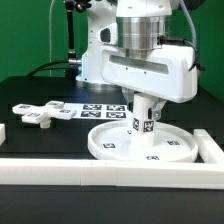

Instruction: Assemble round table

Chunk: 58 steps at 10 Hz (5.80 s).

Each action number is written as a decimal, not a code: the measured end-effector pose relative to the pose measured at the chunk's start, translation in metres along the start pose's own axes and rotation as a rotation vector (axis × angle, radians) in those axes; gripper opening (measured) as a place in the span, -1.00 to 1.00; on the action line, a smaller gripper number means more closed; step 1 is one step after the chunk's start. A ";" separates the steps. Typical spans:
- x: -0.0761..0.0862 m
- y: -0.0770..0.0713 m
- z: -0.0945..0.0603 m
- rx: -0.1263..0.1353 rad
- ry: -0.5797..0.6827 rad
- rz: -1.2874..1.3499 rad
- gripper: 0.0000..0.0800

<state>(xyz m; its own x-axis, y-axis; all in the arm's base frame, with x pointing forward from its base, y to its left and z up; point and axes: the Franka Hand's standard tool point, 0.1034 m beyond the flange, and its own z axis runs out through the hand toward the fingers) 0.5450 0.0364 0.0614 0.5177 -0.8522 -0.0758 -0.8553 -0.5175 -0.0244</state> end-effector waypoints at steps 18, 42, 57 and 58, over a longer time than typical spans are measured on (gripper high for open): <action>-0.027 0.030 -0.023 0.033 -0.036 -0.424 0.62; 0.115 0.131 -0.012 -0.027 0.059 -1.553 0.62; 0.115 0.193 0.002 -0.052 0.034 -1.449 0.62; 0.112 0.197 0.006 -0.052 0.024 -1.448 0.62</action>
Offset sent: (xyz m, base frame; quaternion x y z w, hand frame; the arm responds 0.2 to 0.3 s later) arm 0.0000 0.0000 0.0000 0.0000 0.0000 0.0000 1.0000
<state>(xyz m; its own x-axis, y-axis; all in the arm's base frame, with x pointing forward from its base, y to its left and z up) 0.4348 -0.1604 0.0423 0.9121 0.4099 -0.0003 0.4098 -0.9118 -0.0278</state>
